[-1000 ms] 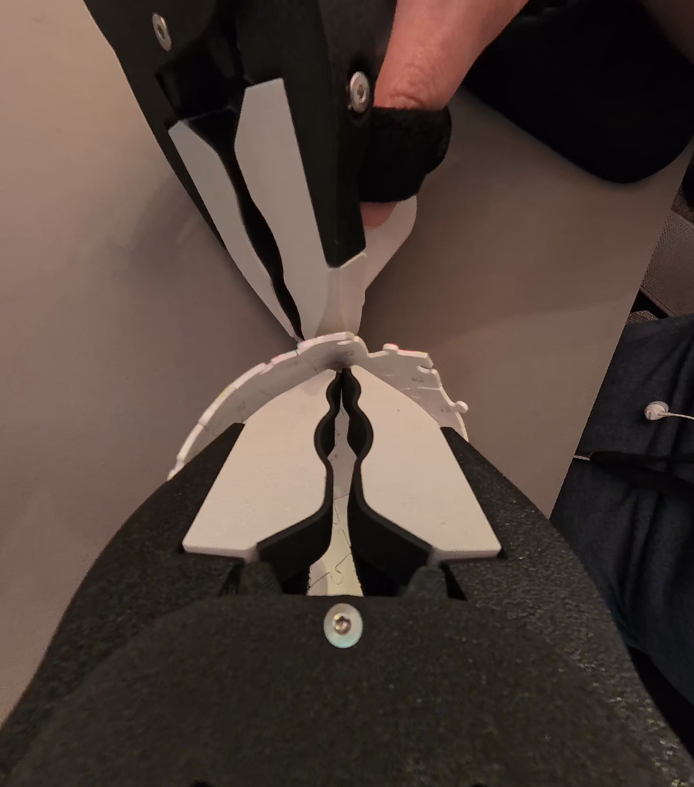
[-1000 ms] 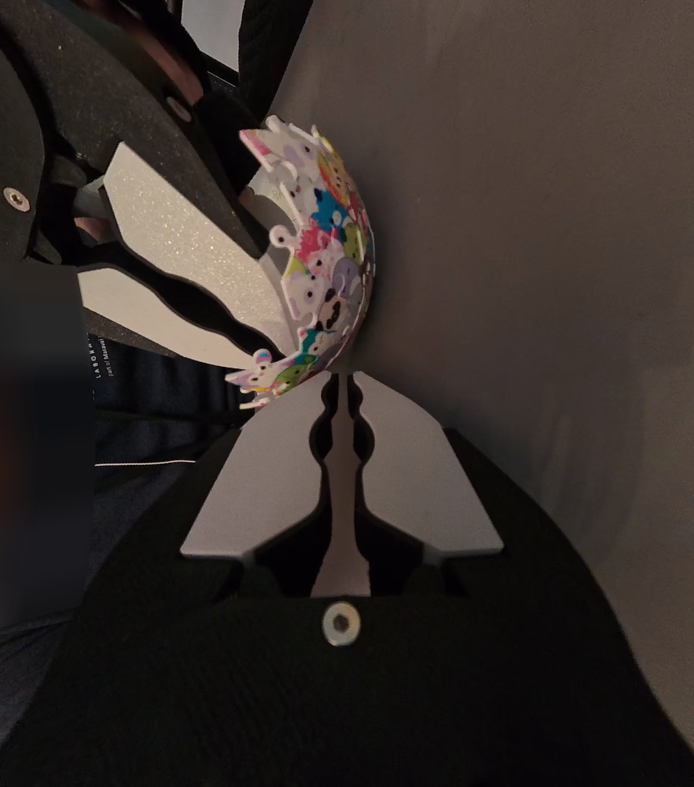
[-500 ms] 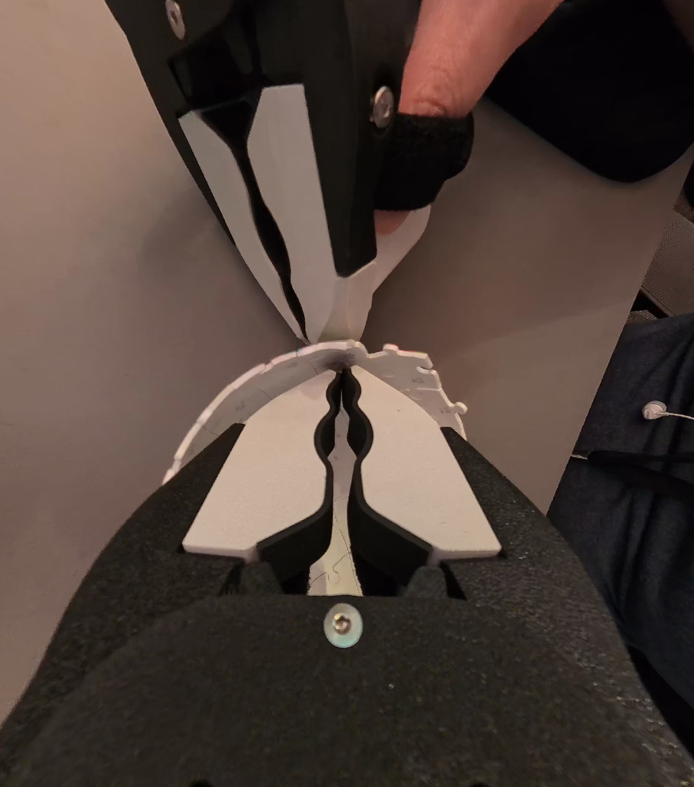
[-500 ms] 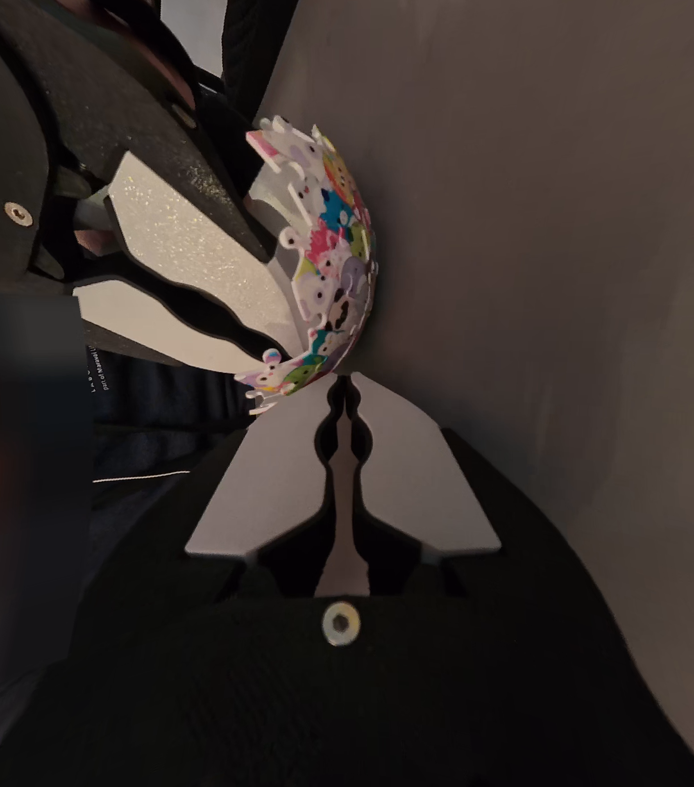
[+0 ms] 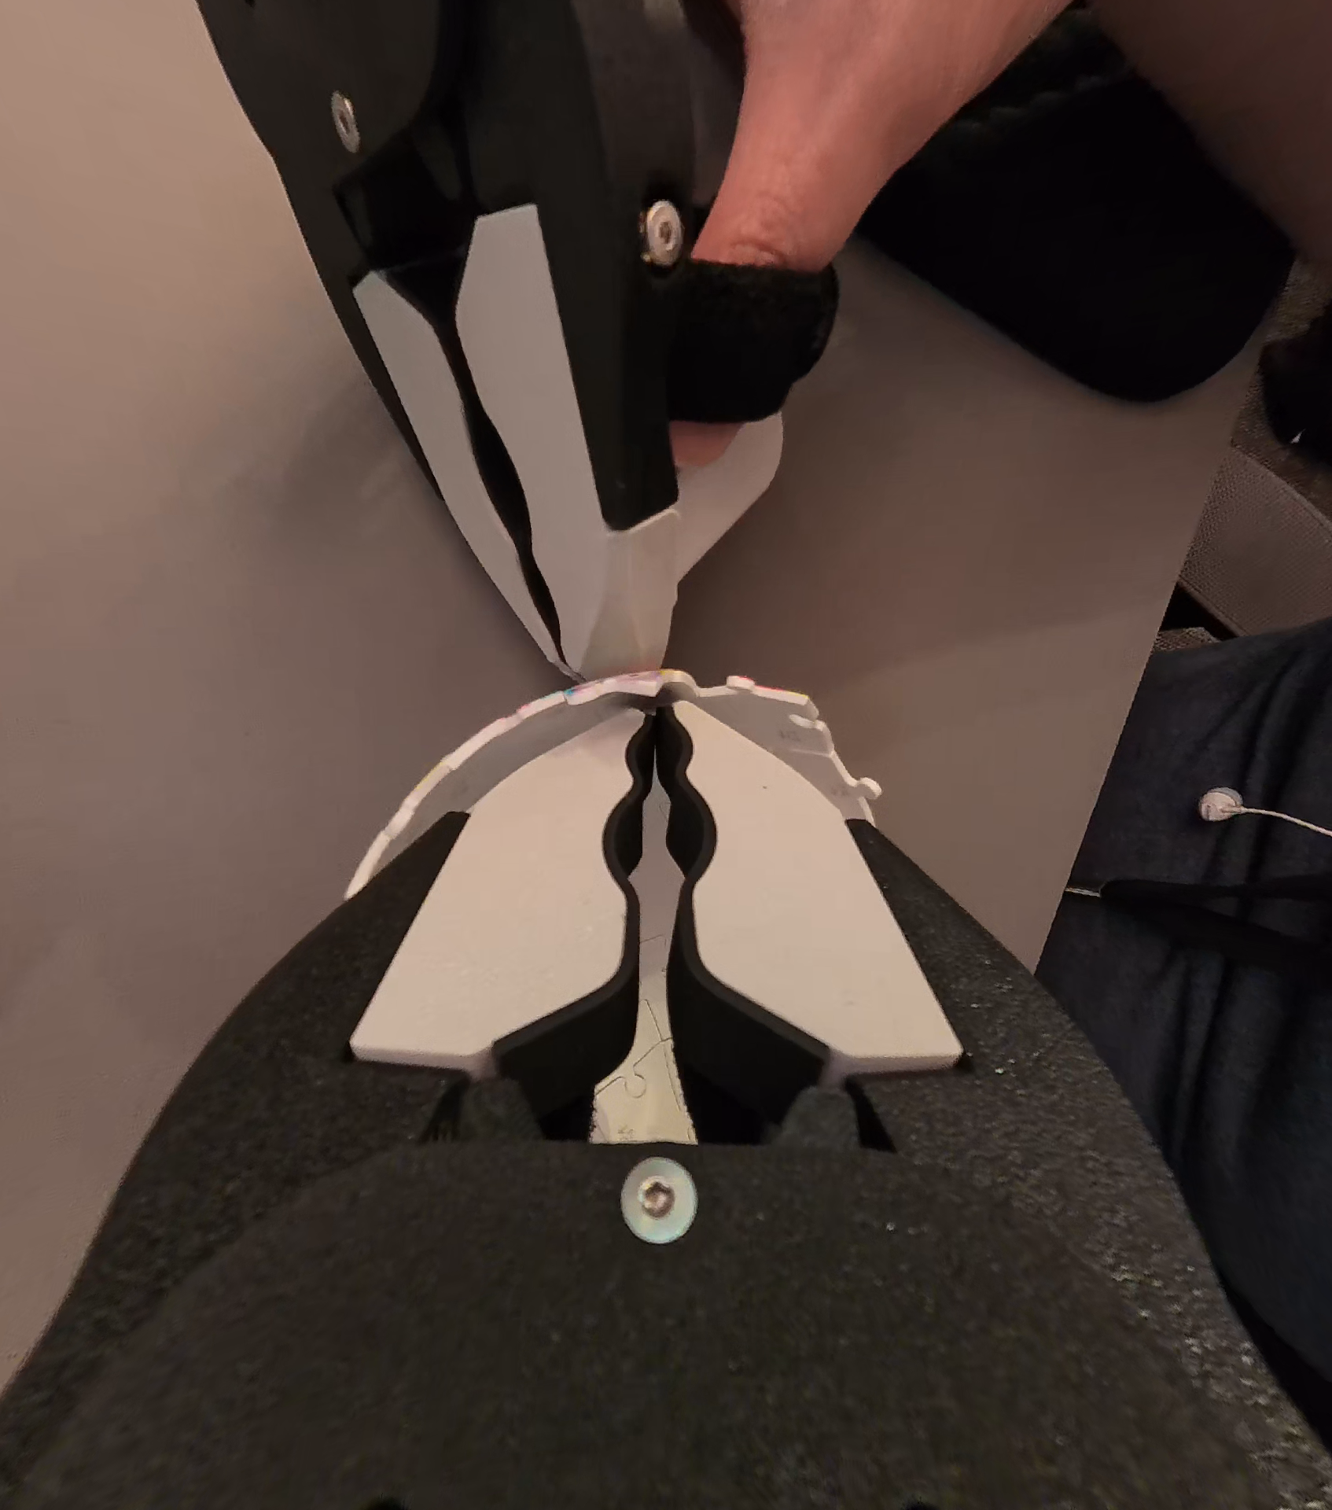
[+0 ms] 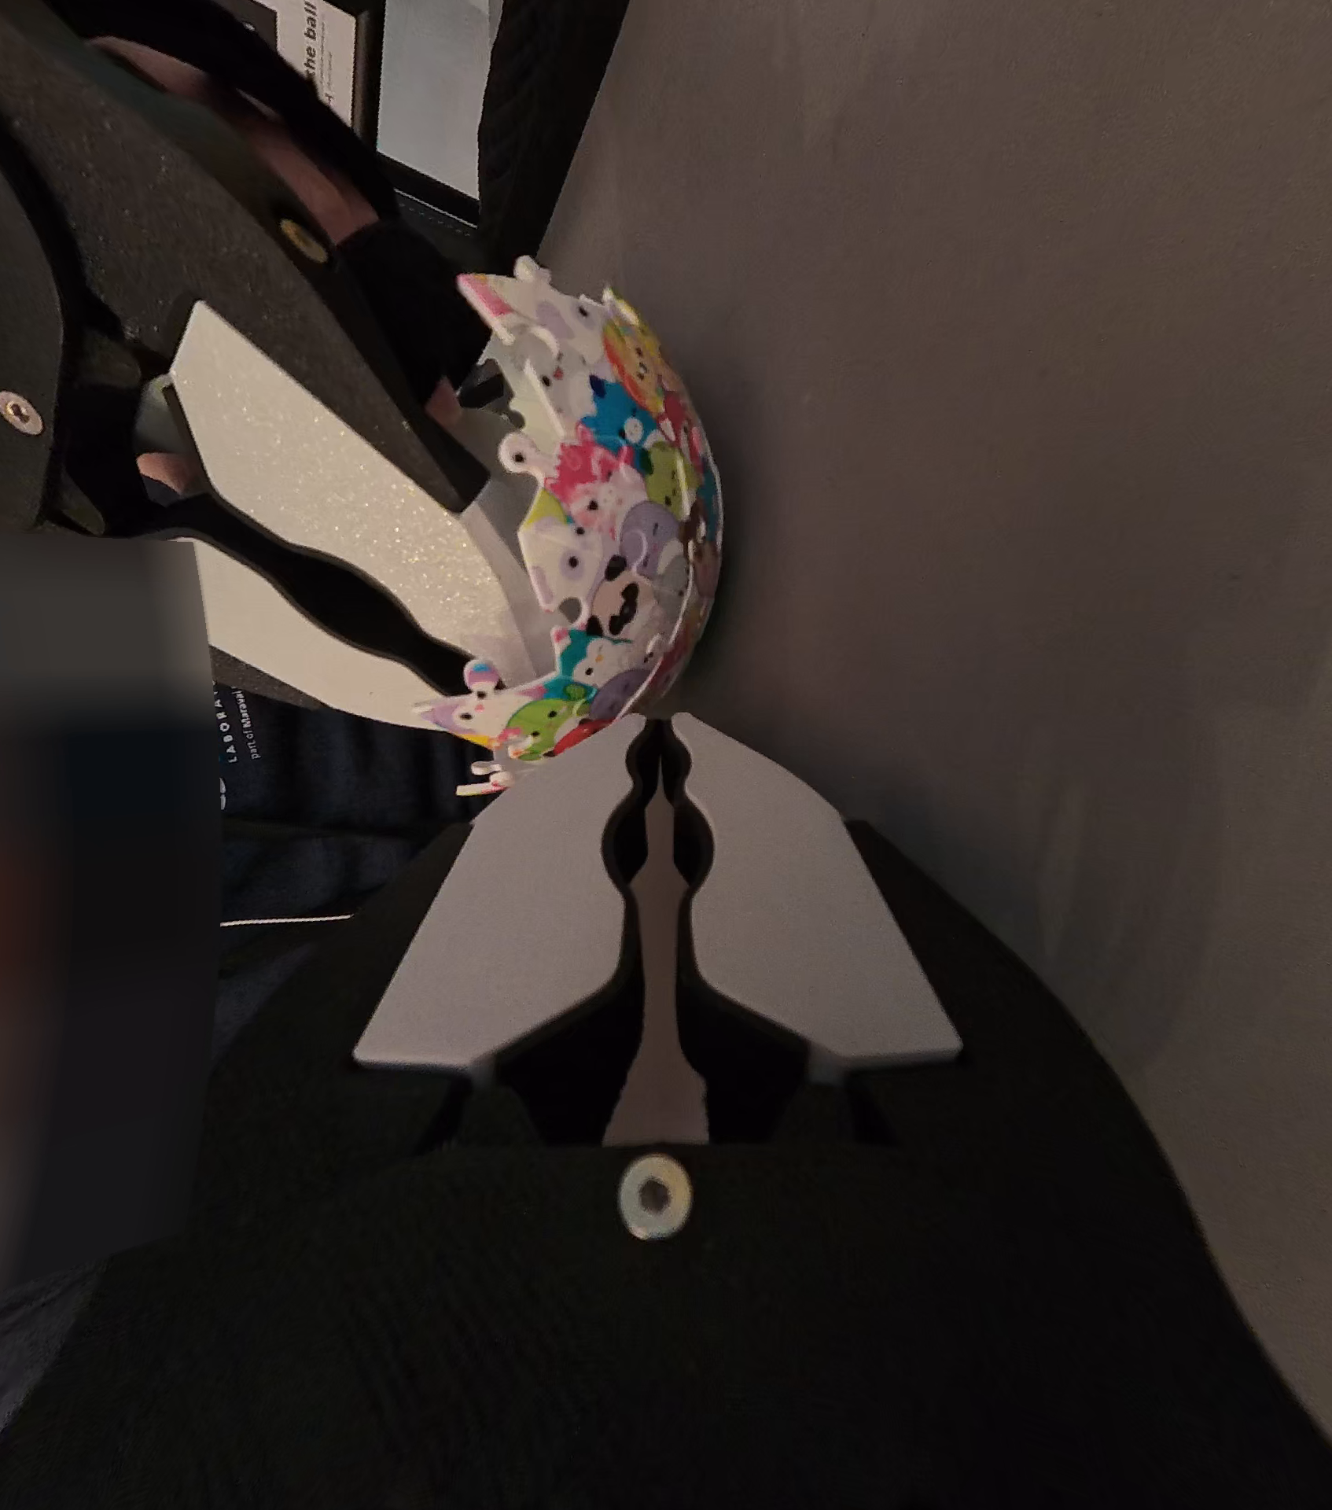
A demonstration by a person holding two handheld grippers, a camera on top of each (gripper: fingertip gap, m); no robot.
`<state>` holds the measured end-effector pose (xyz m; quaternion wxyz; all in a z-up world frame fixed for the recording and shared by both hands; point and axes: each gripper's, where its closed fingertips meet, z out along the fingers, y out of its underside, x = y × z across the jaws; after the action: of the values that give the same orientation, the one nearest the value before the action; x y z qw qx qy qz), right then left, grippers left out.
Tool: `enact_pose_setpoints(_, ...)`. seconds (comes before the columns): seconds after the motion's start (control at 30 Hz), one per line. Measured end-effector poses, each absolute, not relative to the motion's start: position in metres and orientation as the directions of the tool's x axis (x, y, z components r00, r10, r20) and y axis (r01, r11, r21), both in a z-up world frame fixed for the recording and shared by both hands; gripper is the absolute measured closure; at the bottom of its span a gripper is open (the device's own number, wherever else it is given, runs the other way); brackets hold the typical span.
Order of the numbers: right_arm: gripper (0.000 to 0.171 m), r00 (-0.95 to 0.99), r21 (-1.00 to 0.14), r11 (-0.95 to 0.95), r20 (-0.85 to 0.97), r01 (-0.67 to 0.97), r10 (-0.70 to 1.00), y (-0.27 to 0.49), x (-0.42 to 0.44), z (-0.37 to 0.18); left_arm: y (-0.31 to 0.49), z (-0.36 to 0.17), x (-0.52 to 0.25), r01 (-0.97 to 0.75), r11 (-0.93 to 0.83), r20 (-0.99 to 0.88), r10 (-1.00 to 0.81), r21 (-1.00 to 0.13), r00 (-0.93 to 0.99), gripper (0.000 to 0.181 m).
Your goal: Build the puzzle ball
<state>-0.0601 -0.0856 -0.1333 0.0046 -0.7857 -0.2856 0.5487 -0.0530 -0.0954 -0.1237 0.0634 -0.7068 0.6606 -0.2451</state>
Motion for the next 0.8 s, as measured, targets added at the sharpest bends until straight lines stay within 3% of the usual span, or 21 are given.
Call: enact_pose_setpoints(0.8,0.171,0.288,-0.251,-0.892,-0.883,0.376,0.370,-0.0832,-0.0577,-0.1298,-0.1006,-0.1294,-0.0520,-0.910,-0.131,0.292,-0.956,-0.393,0.012,0.181)
